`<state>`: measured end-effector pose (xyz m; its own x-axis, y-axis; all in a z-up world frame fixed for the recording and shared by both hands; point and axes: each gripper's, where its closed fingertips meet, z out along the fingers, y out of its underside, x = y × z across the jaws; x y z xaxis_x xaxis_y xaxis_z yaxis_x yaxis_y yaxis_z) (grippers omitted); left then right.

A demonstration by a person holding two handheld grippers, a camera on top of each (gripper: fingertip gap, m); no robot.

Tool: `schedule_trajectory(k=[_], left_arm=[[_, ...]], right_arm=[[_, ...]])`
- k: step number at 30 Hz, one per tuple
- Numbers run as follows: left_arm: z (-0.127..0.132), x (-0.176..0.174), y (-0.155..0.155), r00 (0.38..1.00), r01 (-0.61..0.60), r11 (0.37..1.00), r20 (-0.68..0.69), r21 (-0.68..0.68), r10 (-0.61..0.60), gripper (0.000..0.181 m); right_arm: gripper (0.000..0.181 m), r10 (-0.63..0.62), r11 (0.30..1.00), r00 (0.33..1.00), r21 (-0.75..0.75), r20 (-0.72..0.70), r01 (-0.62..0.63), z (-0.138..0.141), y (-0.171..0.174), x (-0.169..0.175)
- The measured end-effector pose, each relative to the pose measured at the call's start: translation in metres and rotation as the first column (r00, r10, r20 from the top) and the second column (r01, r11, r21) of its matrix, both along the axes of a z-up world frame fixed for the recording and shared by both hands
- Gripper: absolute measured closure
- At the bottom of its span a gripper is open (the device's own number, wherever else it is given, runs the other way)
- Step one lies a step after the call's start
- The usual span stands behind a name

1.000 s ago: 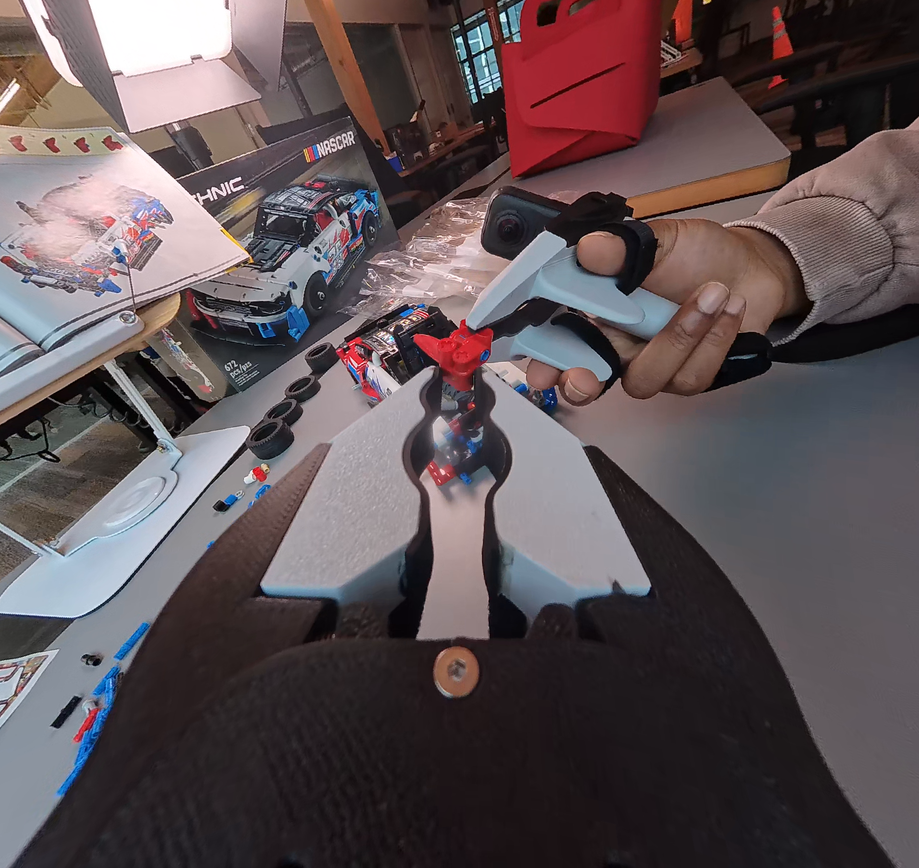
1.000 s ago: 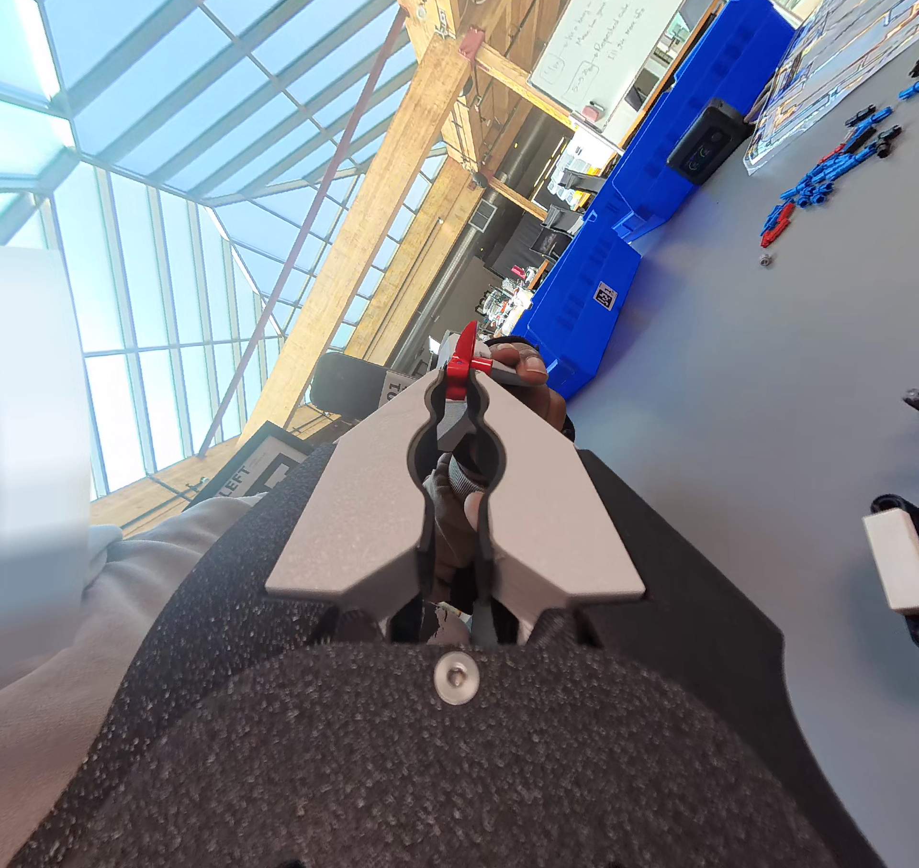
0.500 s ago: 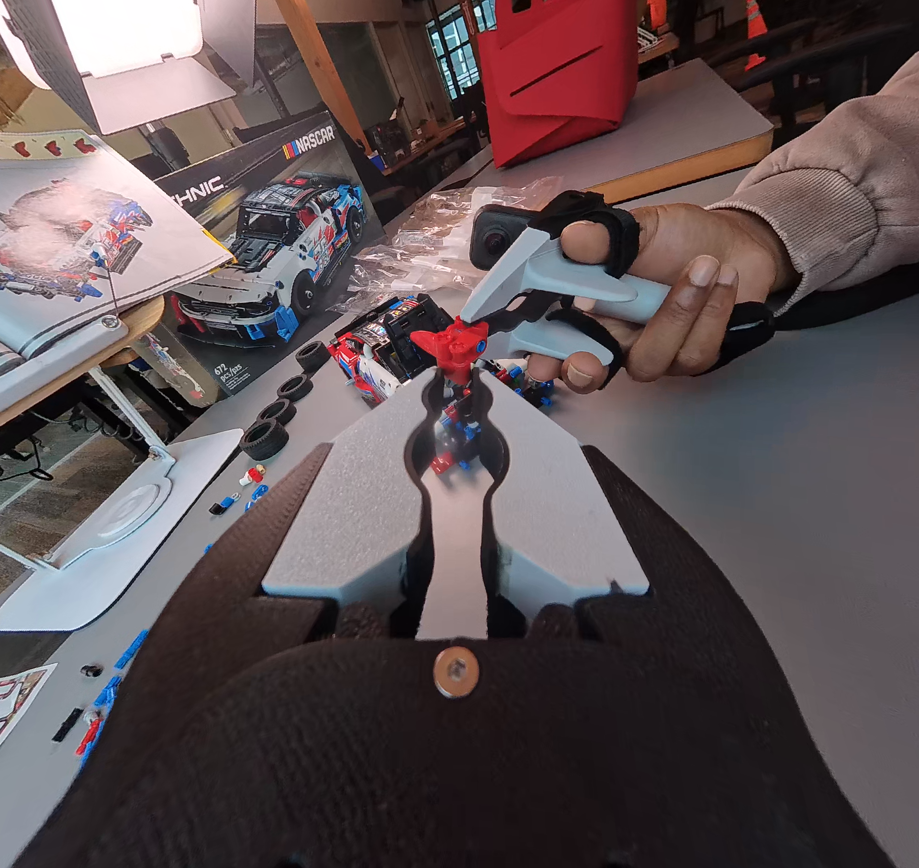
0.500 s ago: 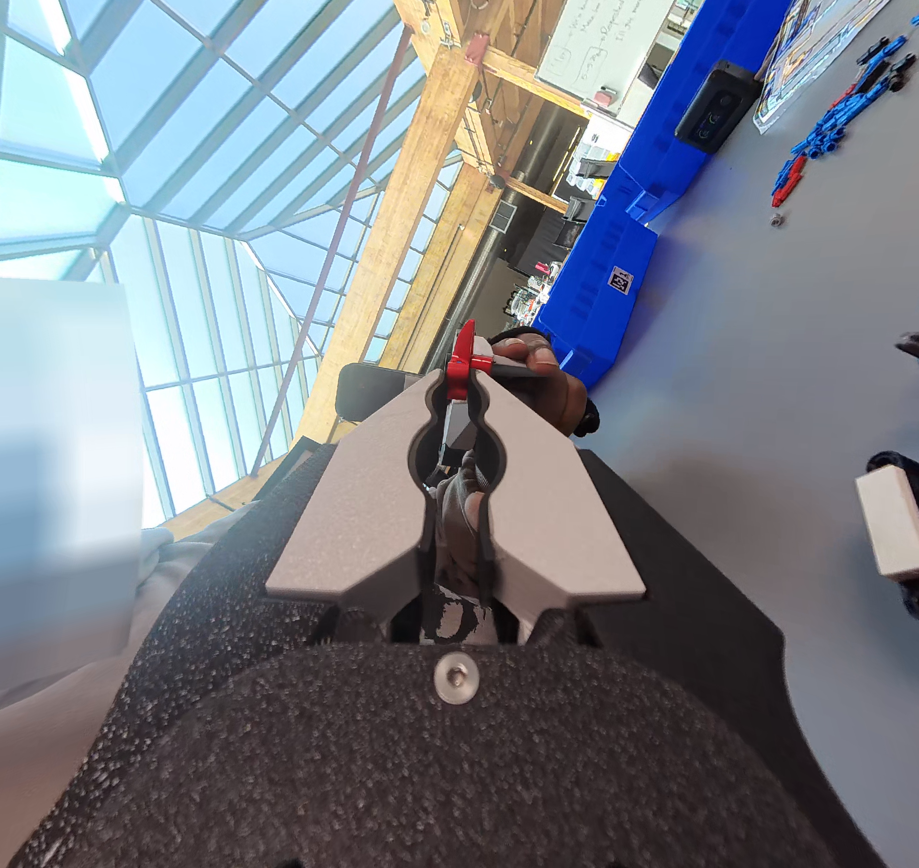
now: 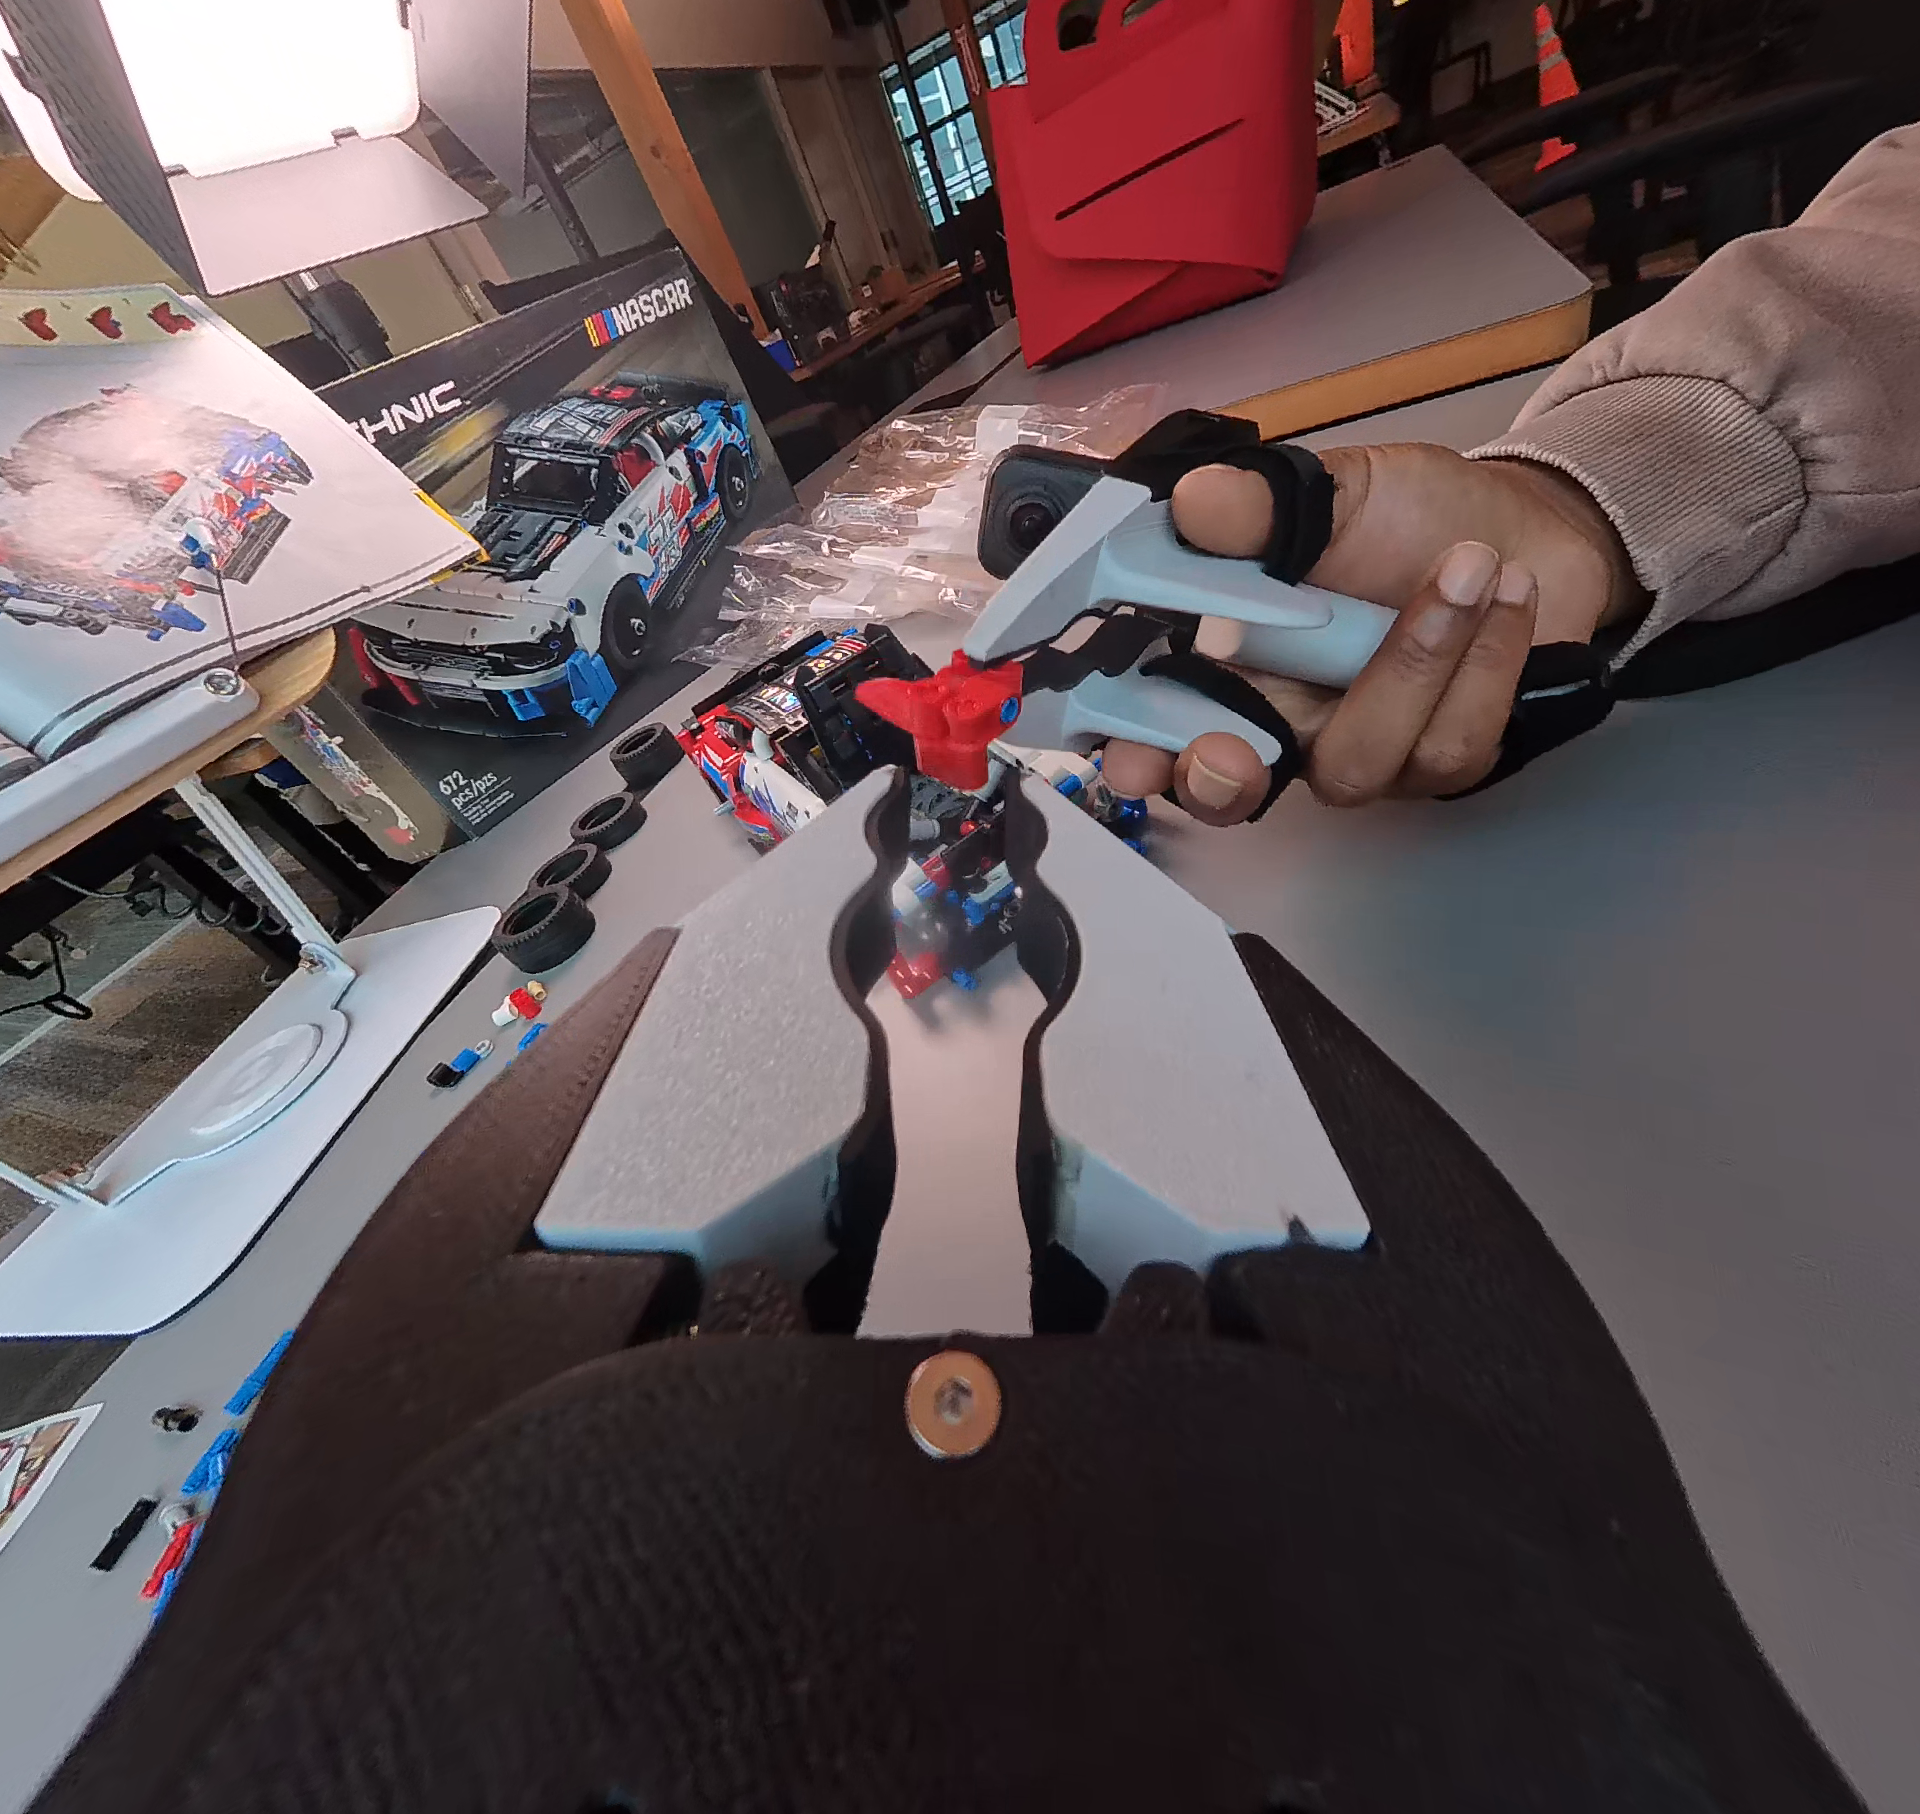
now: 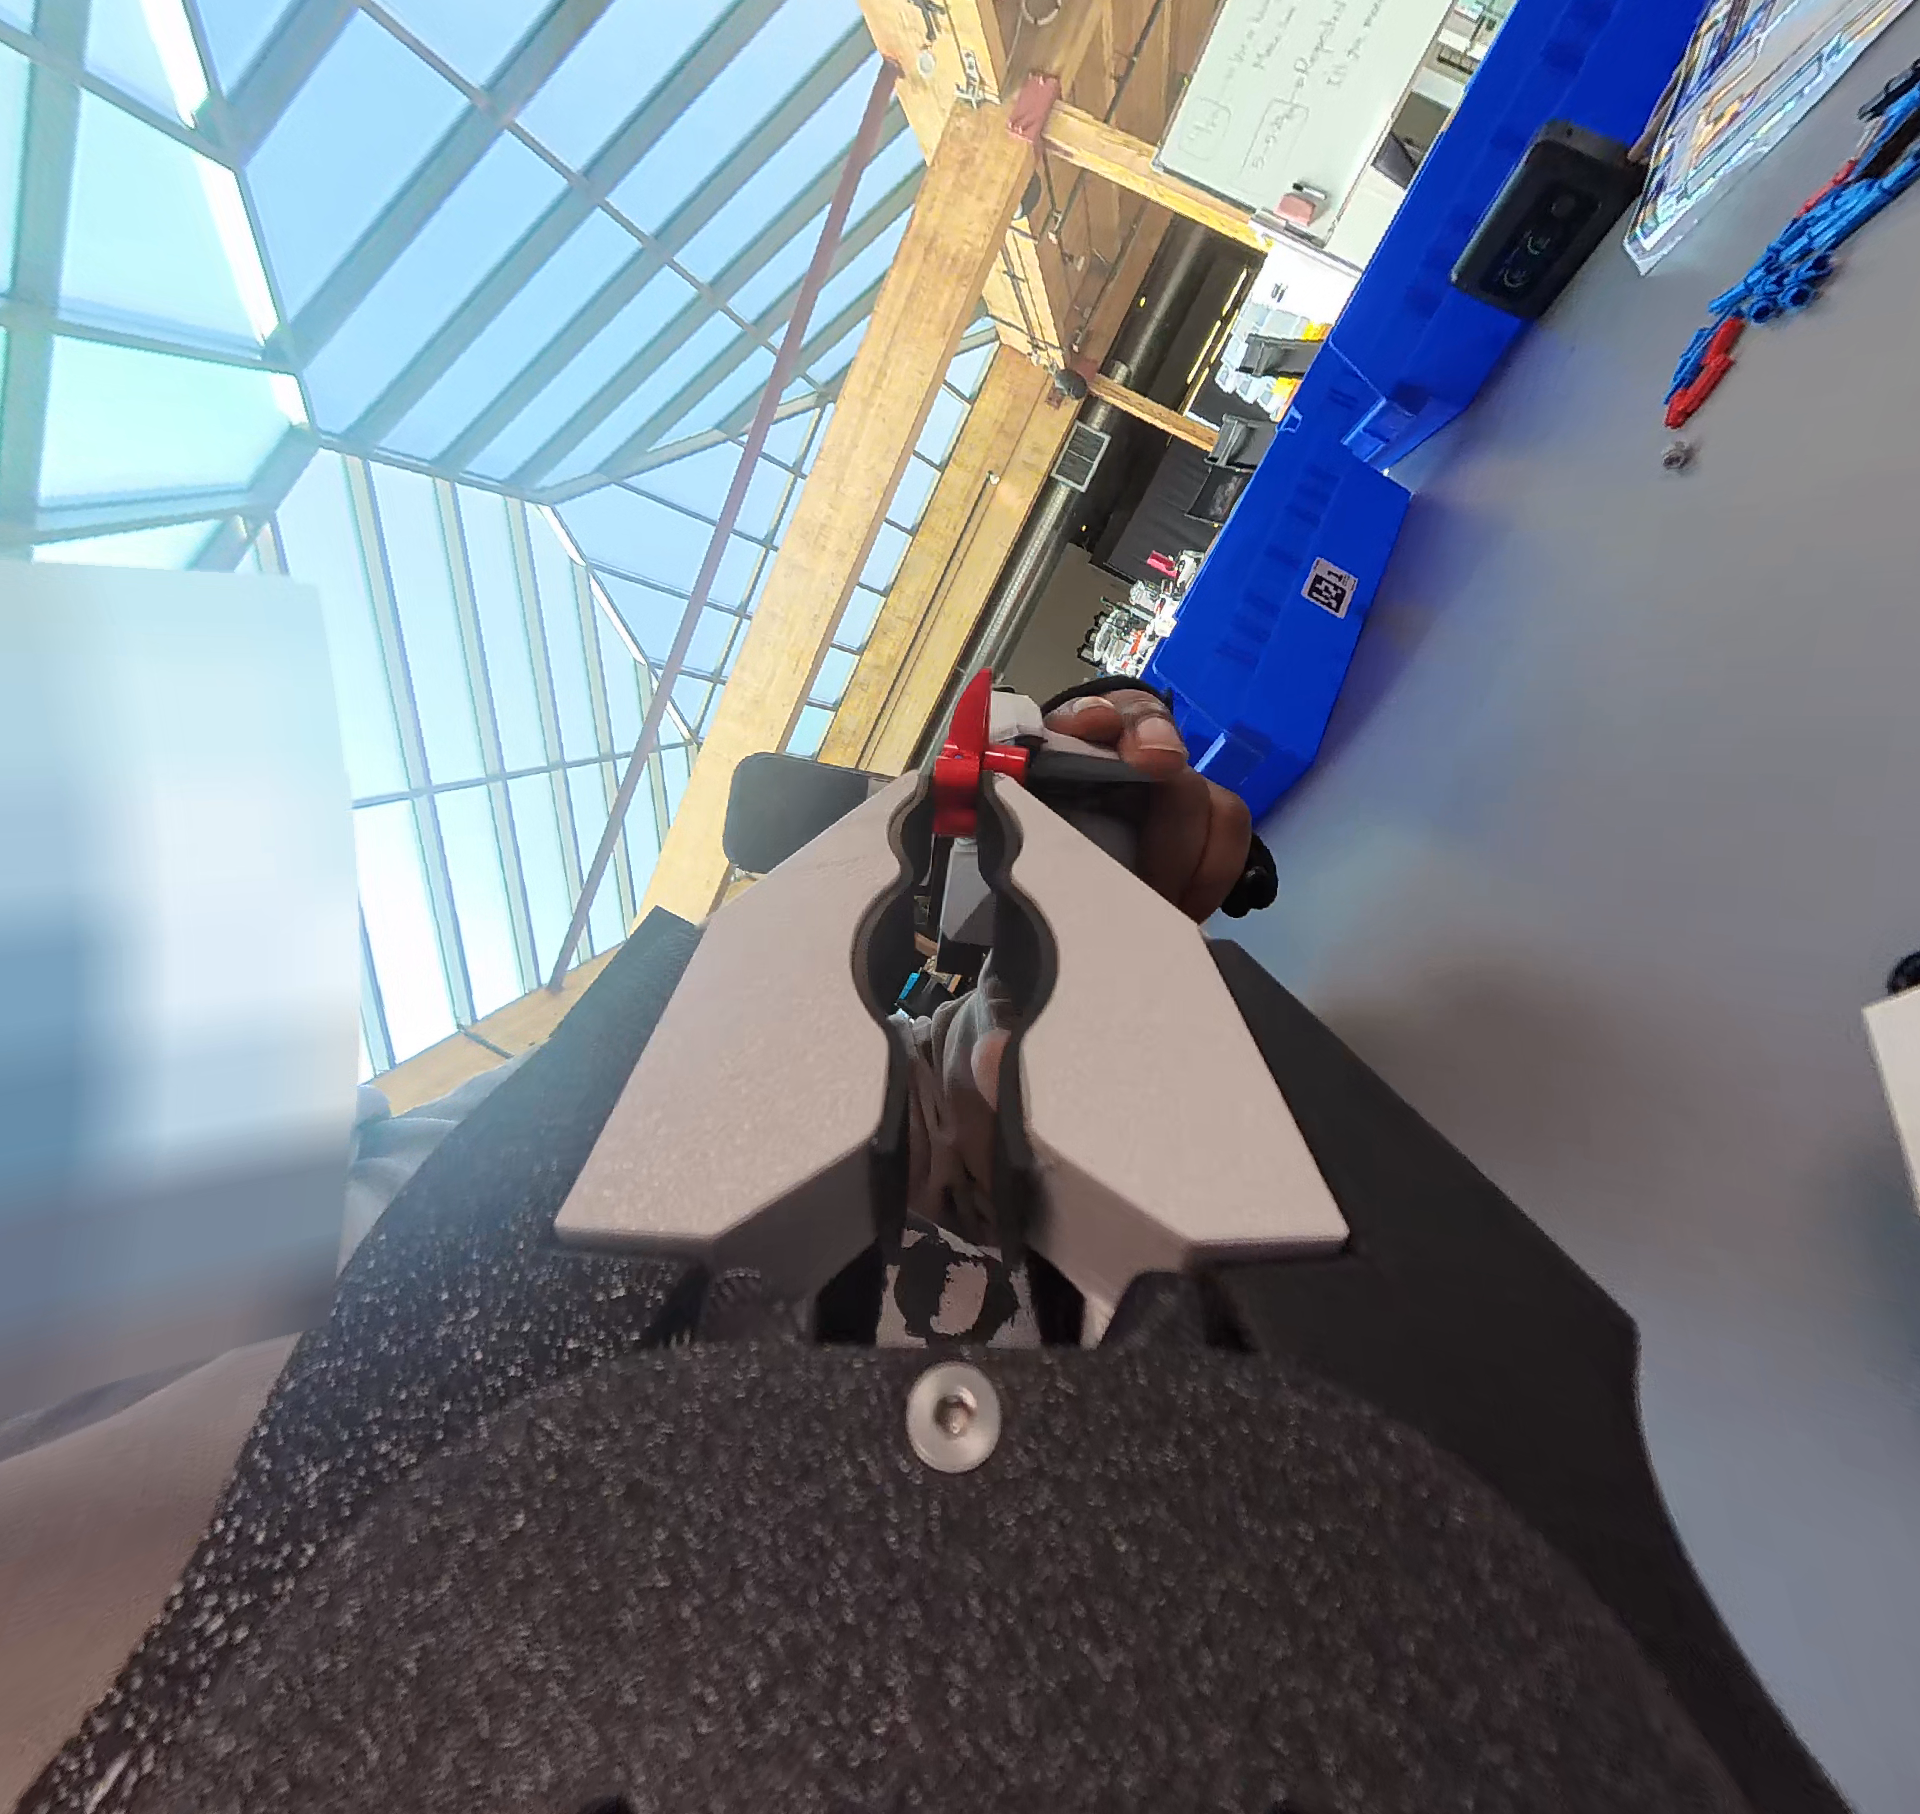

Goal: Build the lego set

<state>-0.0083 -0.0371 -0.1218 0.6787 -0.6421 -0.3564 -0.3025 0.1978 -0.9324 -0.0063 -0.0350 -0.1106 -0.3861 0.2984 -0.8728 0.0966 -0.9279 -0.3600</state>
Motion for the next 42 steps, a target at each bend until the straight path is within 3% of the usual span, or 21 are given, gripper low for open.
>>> schedule_trajectory(k=[15, 42], left_arm=[[0.001, 0.000, -0.002, 1.000, 0.016, 1.000, -0.007, -0.005, -0.016, 0.170], [0.004, 0.000, -0.005, 0.995, 0.068, 0.997, 0.079, -0.046, -0.064, 0.171]], right_arm=[[0.177, 0.016, 1.000, 1.000, -0.005, 0.004, -0.016, -0.003, -0.004, -0.002], [0.177, 0.044, 0.984, 0.999, 0.172, 0.017, -0.047, -0.001, -0.011, 0.001]])
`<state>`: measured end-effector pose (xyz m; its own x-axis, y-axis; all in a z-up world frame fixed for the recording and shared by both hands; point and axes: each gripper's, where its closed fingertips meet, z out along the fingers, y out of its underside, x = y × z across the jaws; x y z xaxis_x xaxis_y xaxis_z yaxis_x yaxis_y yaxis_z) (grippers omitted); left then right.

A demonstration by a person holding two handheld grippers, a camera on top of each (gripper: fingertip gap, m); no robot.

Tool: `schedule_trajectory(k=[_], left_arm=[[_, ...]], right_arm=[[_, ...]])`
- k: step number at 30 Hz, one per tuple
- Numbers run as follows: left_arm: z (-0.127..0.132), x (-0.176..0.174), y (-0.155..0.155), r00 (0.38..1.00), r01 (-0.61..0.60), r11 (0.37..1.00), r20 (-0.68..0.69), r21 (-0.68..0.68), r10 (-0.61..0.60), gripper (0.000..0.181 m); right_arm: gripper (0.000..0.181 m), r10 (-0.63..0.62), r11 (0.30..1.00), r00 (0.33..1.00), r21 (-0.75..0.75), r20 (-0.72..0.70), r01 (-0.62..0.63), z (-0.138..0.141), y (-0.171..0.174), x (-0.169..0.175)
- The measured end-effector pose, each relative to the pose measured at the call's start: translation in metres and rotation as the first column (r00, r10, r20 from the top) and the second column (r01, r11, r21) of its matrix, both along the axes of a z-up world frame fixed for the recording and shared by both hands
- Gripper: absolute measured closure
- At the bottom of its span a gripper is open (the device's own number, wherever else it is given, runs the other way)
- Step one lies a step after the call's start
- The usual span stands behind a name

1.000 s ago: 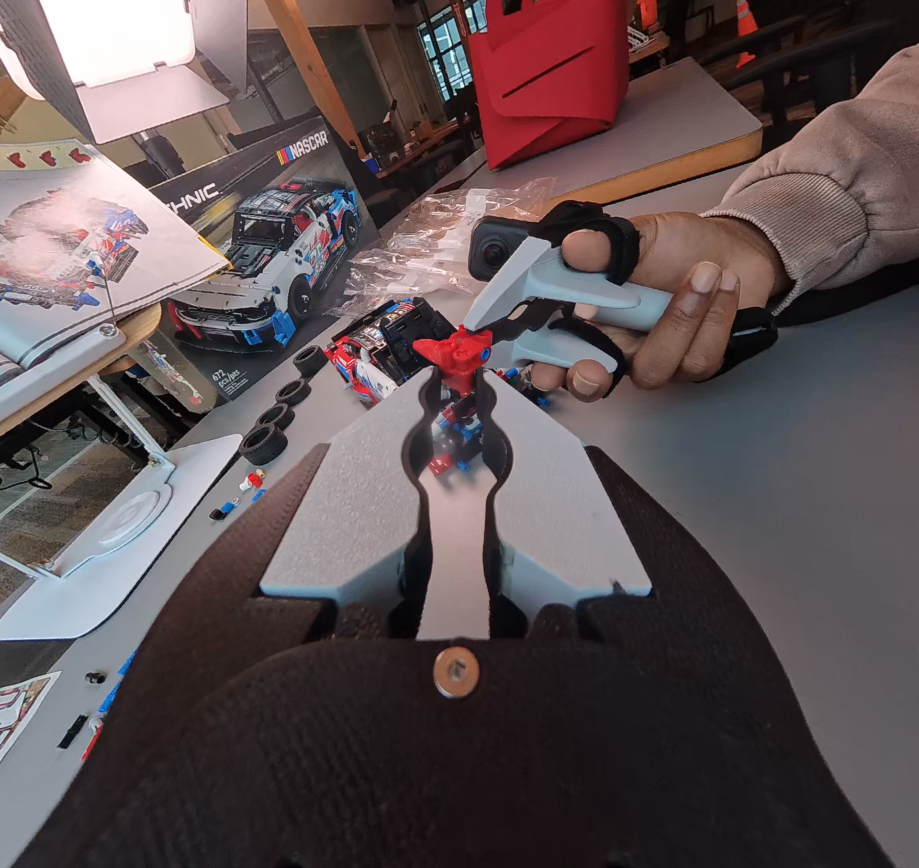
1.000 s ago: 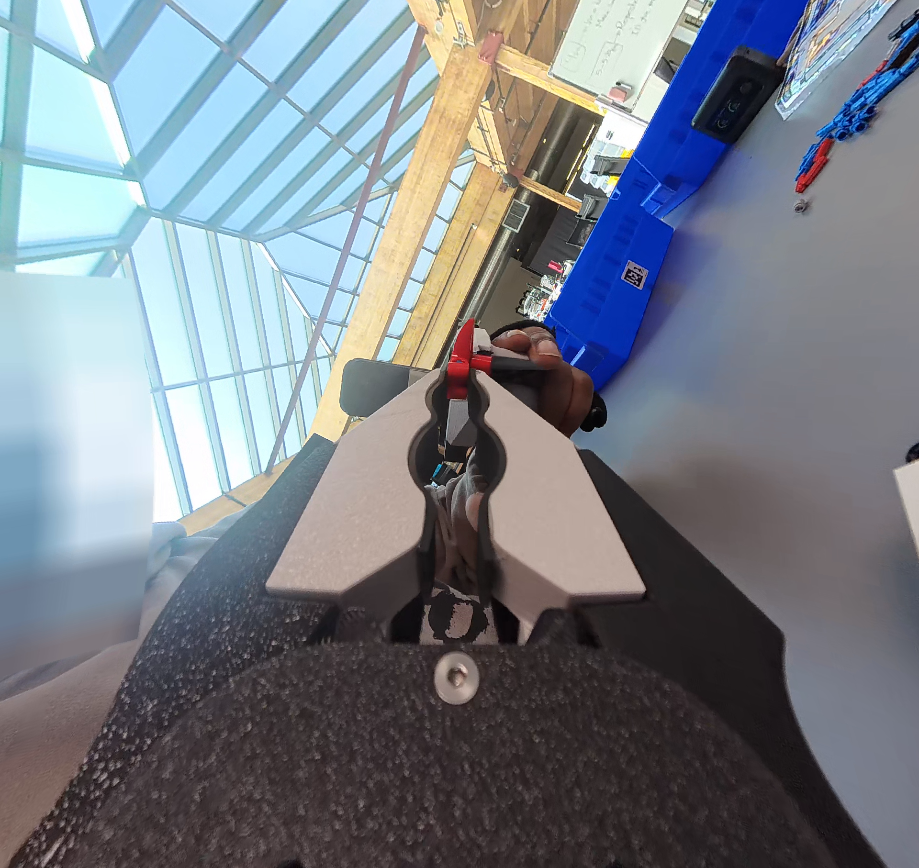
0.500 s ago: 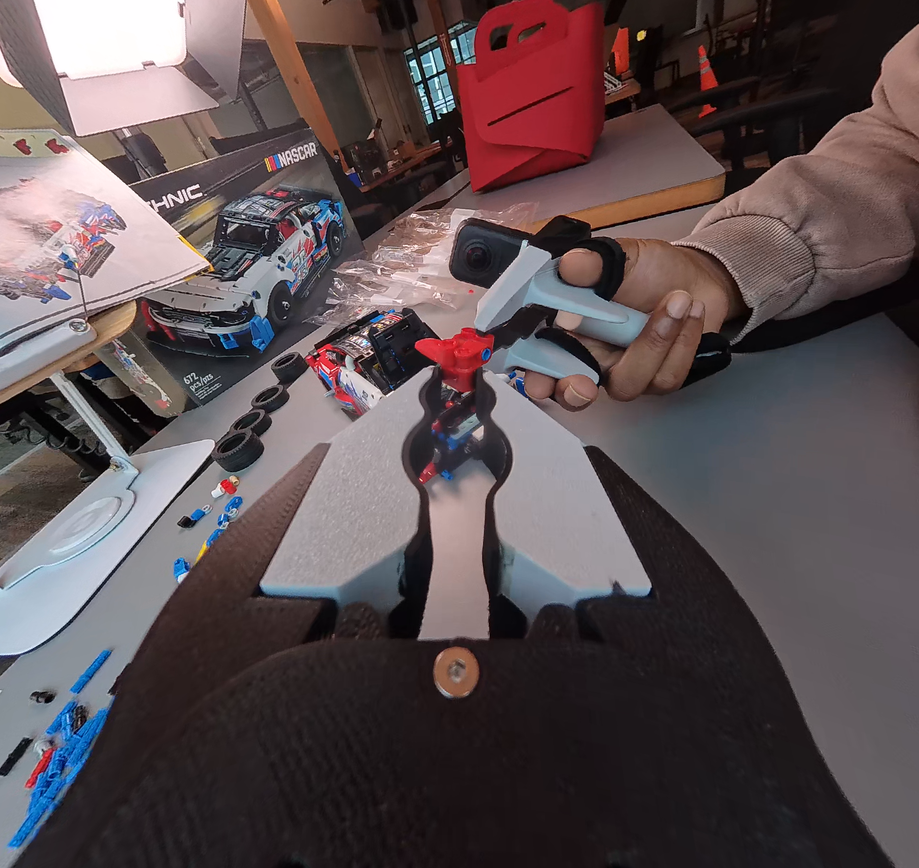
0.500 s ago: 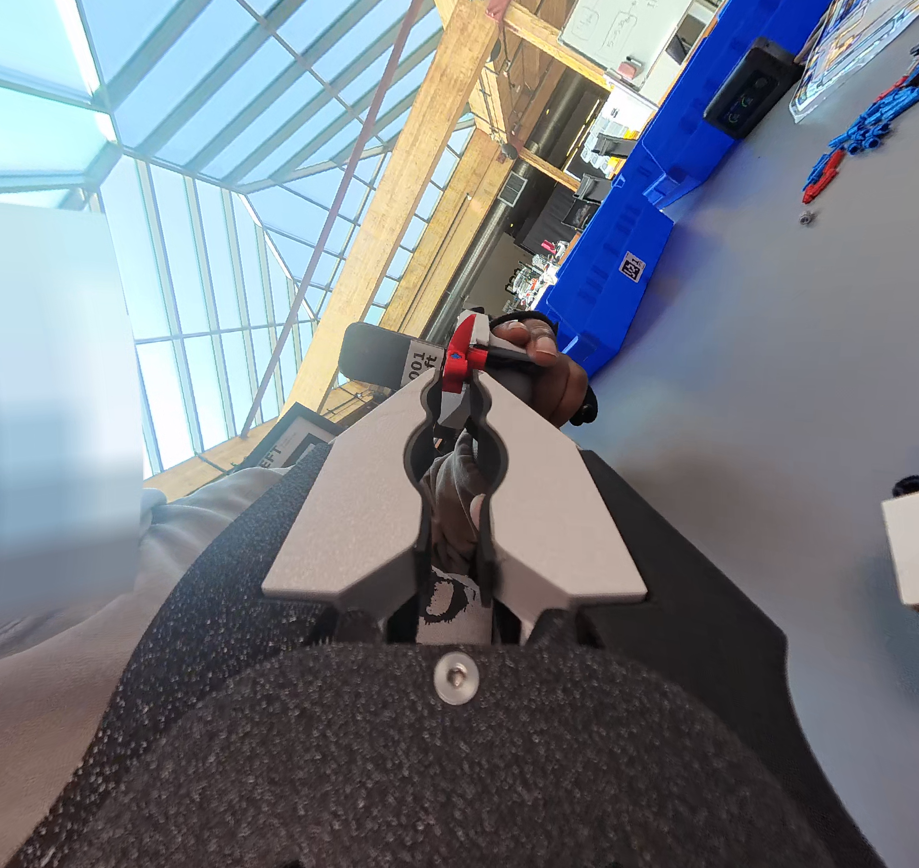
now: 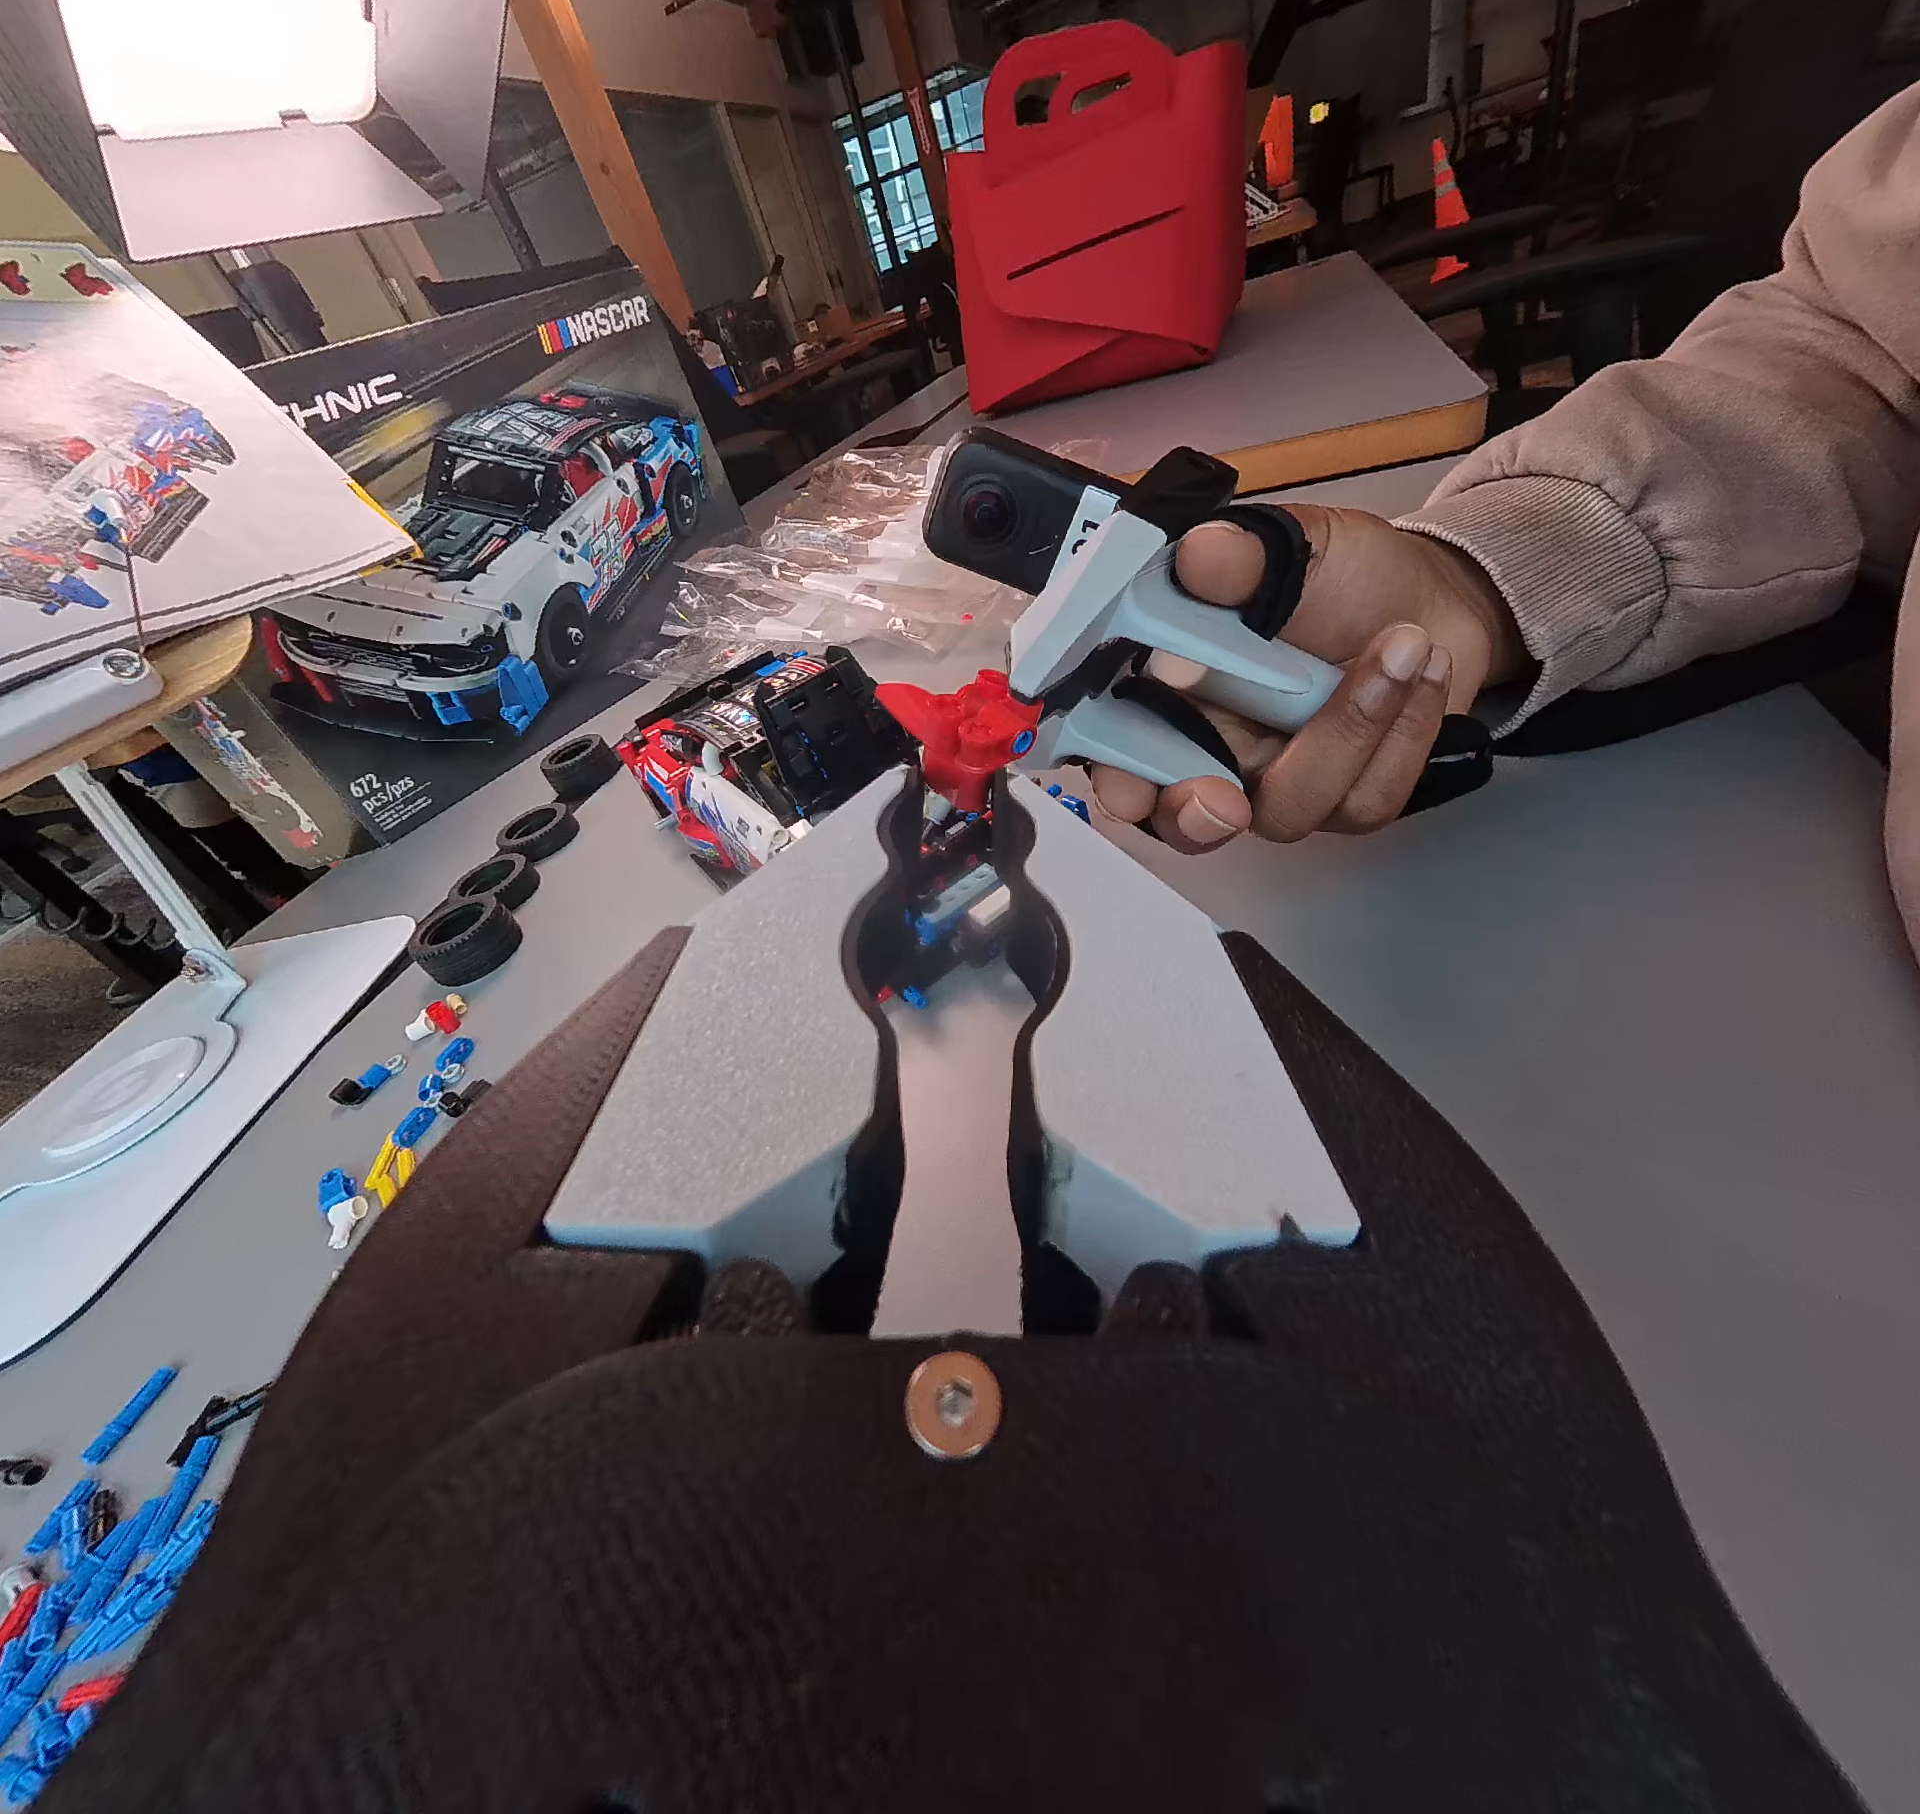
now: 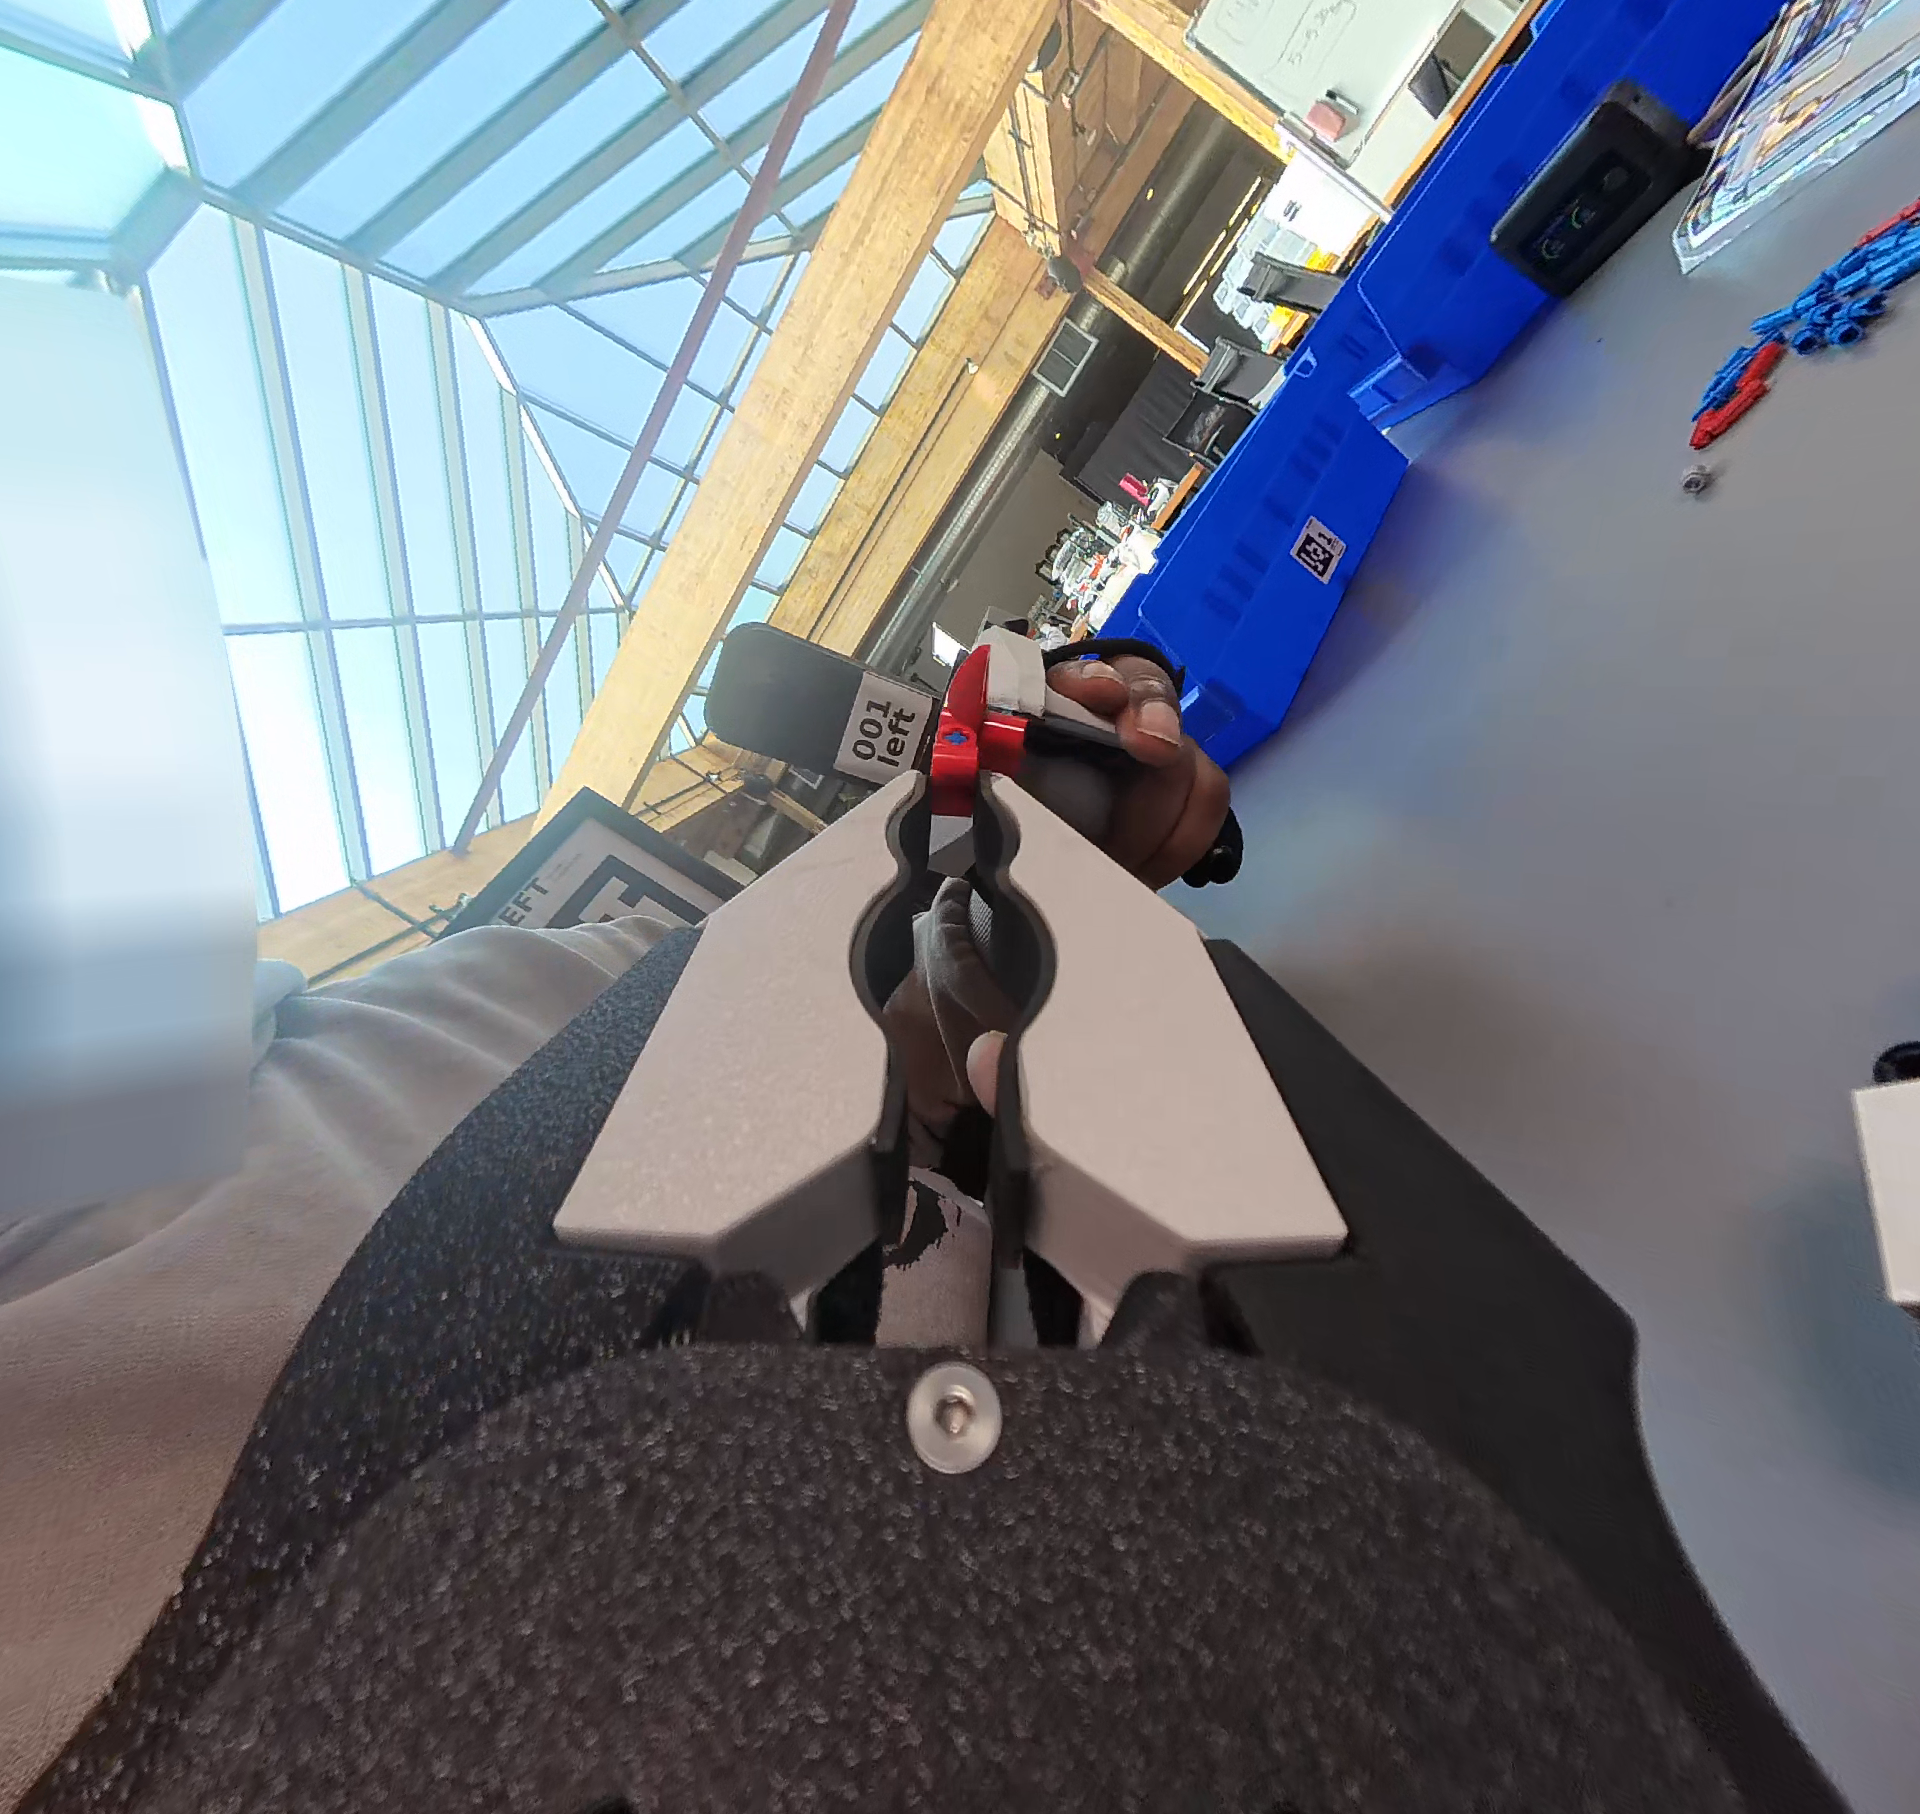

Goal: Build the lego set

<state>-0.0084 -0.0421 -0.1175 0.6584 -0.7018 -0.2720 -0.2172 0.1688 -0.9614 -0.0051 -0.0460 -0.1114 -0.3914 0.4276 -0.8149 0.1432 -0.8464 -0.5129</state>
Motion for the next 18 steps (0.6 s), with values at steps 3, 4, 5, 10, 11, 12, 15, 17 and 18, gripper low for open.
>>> schedule_trajectory(k=[3, 4, 5, 10, 11, 12, 15, 17, 18], left_arm=[[-0.0006, -0.0006, 0.0006, 1.000, -0.006, 1.000, -0.006, 0.006, 0.006, 0.172], [-0.0012, -0.0014, 0.0013, 1.000, -0.012, 1.000, -0.011, 0.008, 0.013, 0.173], [-0.0014, -0.0024, 0.0020, 1.000, -0.019, 1.000, -0.013, 0.009, 0.019, 0.174], [-0.0039, -0.0029, 0.0045, 0.999, -0.029, 1.000, -0.016, -0.005, 0.029, 0.168], [-0.0049, -0.0024, 0.0049, 0.999, -0.032, 0.999, -0.018, -0.008, 0.032, 0.168], [-0.0054, -0.0017, 0.0051, 0.999, -0.033, 0.999, -0.017, -0.011, 0.033, 0.168], [-0.0062, -0.0017, 0.0067, 0.999, -0.047, 0.999, -0.011, -0.020, 0.047, 0.172], [-0.0075, -0.0020, 0.0075, 0.998, -0.053, 0.998, -0.017, -0.028, 0.053, 0.173], [-0.0077, -0.0021, 0.0077, 0.998, -0.054, 0.998, -0.019, -0.029, 0.053, 0.173]], right_arm=[[0.178, 0.001, 1.000, 1.000, -0.030, -0.009, -0.002, 0.0010, 0.0020, 0.0006], [0.178, -0.001, 0.999, 1.000, -0.044, -0.019, 0.000, 0.0026, 0.0037, 0.0014], [0.177, -0.004, 0.998, 1.000, -0.057, -0.028, 0.002, 0.0043, 0.0054, 0.0023], [0.177, -0.002, 0.997, 1.000, -0.075, -0.022, 0.001, 0.0020, 0.0055, 0.0011], [0.178, 0.000, 0.997, 1.000, -0.082, -0.020, -0.001, 0.0012, 0.0047, 0.0004], [0.178, -0.003, 0.996, 1.000, -0.091, -0.016, 0.001, -0.0001, 0.0047, -0.0004], [0.178, -0.006, 0.991, 1.000, -0.134, -0.010, 0.004, -0.0035, 0.0056, -0.0020], [0.177, -0.005, 0.988, 1.000, -0.157, -0.009, 0.003, -0.0047, 0.0065, -0.0023], [0.177, -0.004, 0.987, 1.000, -0.160, -0.009, 0.002, -0.0050, 0.0066, -0.0024]])
